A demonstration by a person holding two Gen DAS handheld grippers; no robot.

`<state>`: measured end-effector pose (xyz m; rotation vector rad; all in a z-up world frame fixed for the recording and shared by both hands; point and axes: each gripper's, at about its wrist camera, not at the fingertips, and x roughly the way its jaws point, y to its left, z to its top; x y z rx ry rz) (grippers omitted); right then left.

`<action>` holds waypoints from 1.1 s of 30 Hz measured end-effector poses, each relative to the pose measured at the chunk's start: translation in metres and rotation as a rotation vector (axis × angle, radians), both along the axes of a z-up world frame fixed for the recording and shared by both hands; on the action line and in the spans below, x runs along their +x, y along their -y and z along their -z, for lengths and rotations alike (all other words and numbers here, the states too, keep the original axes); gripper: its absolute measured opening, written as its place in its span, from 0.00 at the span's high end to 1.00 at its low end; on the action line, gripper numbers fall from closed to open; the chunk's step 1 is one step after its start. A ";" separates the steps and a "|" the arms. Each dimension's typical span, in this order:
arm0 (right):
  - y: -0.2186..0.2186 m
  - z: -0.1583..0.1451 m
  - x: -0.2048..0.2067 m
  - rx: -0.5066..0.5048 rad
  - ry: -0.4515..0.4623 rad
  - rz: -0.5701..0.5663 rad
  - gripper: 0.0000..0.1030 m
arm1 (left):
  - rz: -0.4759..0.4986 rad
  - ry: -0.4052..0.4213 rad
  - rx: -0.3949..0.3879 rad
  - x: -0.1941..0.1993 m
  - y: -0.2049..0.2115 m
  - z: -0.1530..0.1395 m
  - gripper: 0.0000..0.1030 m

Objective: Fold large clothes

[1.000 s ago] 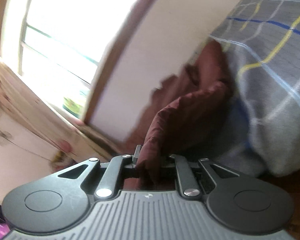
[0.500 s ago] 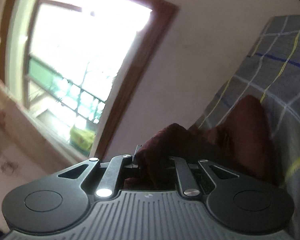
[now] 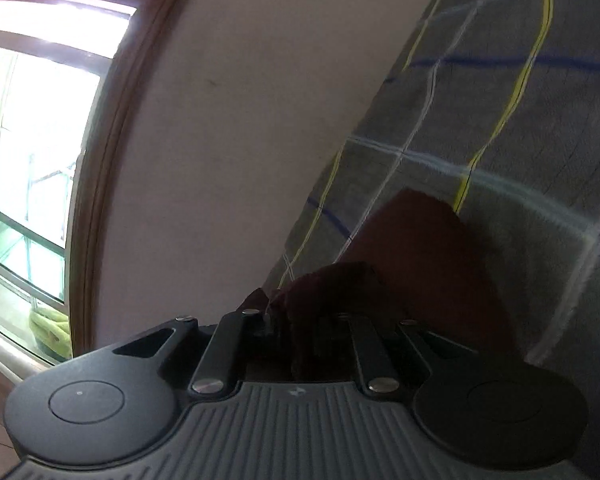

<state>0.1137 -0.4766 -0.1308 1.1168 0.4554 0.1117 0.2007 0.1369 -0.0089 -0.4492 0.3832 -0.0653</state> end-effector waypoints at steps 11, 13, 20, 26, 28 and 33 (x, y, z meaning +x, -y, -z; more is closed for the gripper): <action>-0.007 -0.089 -0.067 -0.312 0.249 0.032 0.26 | 0.066 0.135 0.106 -0.060 0.001 -0.043 0.13; -0.038 -0.118 -0.076 -0.531 0.292 -0.058 0.49 | 0.189 0.137 0.214 -0.067 0.029 -0.052 0.54; -0.164 -0.123 -0.039 -1.048 0.274 -0.476 0.89 | 0.473 0.065 0.413 -0.043 0.117 -0.036 0.73; -0.175 -0.096 0.022 -1.132 0.195 -0.563 0.95 | 0.412 -0.024 0.489 0.029 0.117 -0.006 0.74; -0.171 -0.084 0.037 -1.110 0.158 -0.568 0.96 | 0.377 -0.111 0.455 0.054 0.104 0.010 0.74; -0.161 -0.056 0.051 -1.024 0.118 -0.585 0.99 | 0.344 -0.176 0.285 0.073 0.075 0.046 0.77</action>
